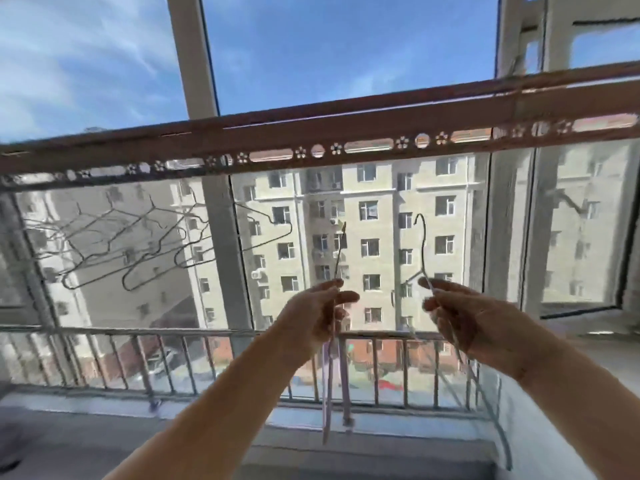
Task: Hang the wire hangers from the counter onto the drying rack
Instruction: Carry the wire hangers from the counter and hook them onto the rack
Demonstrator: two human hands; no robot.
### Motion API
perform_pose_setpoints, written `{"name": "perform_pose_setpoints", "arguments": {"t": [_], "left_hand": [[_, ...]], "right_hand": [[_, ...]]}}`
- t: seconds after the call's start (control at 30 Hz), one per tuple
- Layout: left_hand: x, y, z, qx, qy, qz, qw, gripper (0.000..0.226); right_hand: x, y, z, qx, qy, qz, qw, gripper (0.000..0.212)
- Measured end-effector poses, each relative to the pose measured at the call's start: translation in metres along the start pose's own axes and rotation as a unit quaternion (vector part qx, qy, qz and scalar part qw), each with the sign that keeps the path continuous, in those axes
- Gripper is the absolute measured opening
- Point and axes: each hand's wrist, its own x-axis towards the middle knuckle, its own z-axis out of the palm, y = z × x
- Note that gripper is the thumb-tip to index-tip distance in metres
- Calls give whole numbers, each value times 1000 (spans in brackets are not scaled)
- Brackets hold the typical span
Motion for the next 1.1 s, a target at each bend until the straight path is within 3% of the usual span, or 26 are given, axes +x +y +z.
{"name": "perform_pose_setpoints", "arguments": {"t": [0.17,0.5,0.8,1.1], "left_hand": [[24,53,-45,-22,33,24,999,19],[101,137,-89,-13,-18,86,996,18],[141,151,-108,16,-14,102,995,27],[161,148,-119,15,-25,90,995,29]], "right_hand": [[68,2,60,-1,-32,-19,999,24],[184,-28,132,-52,-17,-92,994,33],[232,-25,143,-86,-2,-110,990,38],[236,-17,134,-43,14,-105,993,34]]}}
